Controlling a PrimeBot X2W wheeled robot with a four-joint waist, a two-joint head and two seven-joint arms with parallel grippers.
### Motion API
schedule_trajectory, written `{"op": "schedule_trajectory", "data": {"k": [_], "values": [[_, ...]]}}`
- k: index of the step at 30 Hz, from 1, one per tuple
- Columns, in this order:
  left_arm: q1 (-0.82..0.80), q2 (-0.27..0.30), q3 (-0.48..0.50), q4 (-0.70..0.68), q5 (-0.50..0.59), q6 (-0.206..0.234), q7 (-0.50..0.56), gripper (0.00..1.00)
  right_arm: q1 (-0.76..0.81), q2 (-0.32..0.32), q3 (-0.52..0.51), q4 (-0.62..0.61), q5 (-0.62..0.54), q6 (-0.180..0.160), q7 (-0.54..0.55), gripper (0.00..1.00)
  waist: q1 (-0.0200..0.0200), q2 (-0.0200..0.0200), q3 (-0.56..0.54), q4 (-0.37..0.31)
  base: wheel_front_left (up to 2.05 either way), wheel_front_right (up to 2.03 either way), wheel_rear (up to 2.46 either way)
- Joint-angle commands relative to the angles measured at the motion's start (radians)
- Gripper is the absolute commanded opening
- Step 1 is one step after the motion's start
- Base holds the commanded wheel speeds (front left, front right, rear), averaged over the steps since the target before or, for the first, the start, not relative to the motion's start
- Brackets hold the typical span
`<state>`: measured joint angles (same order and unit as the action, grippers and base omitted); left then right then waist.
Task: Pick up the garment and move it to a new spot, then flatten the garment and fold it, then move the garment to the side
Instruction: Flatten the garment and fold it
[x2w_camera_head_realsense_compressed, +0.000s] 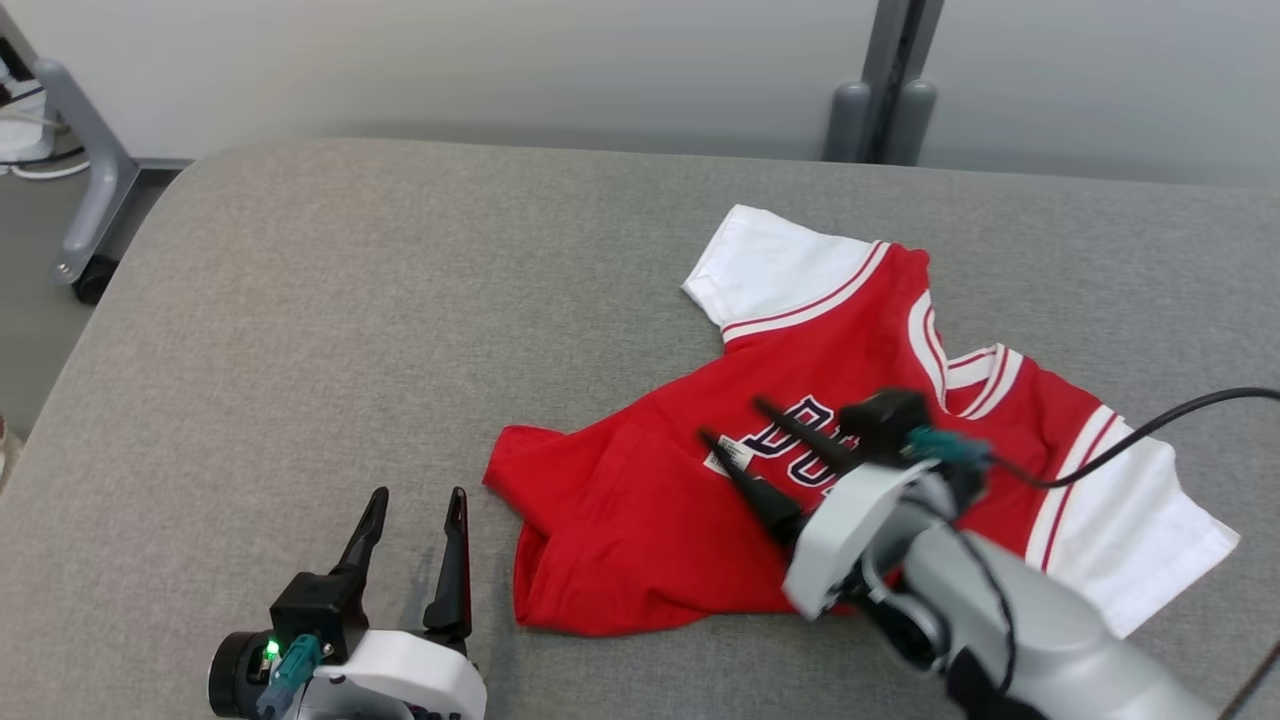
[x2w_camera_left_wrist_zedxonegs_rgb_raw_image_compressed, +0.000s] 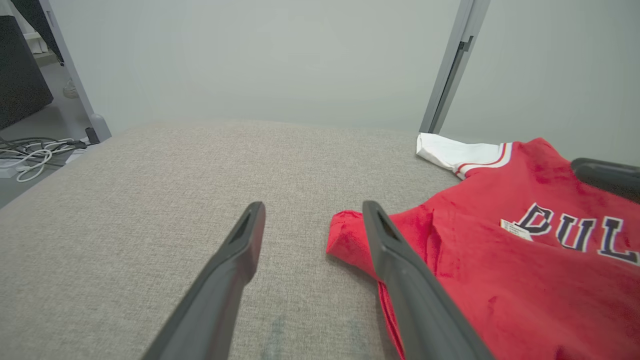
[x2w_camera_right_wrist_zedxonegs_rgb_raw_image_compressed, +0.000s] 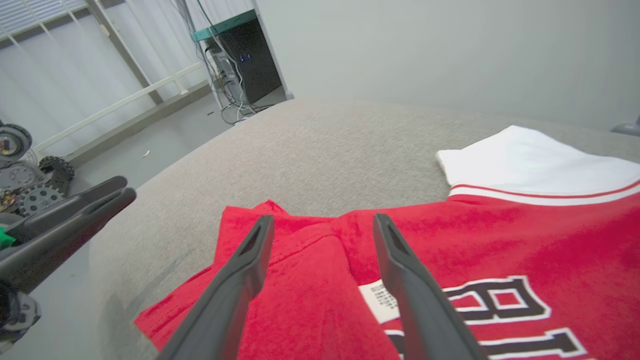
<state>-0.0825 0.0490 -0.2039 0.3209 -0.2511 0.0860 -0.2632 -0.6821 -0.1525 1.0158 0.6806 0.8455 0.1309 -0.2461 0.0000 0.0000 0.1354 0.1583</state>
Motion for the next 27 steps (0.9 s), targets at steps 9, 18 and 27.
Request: {"op": "schedule_trajectory", "data": {"k": [9, 18, 27], "values": [[0.026, 0.003, 0.040, 0.010, 0.027, -0.006, -0.002, 1.00, 0.120, -0.023, -0.514, -0.018, -0.302, 0.000, -0.020, 1.00, 0.0000, 0.0000, -0.056, -0.079, 0.00, 0.00, 0.00], [0.065, 0.004, 0.096, 0.021, 0.045, -0.005, -0.002, 1.00, 0.414, 0.061, -0.855, -0.243, -0.580, 0.000, -0.020, 1.00, 0.0000, 0.0000, -0.102, -0.161, 0.00, 0.00, 0.00], [0.081, 0.004, 0.130, 0.043, 0.066, -0.005, -0.002, 1.00, 0.579, 0.098, -0.939, -0.324, -0.678, 0.000, -0.020, 1.00, 0.0000, 0.0000, -0.117, -0.197, 0.00, 0.00, 0.00]]}}
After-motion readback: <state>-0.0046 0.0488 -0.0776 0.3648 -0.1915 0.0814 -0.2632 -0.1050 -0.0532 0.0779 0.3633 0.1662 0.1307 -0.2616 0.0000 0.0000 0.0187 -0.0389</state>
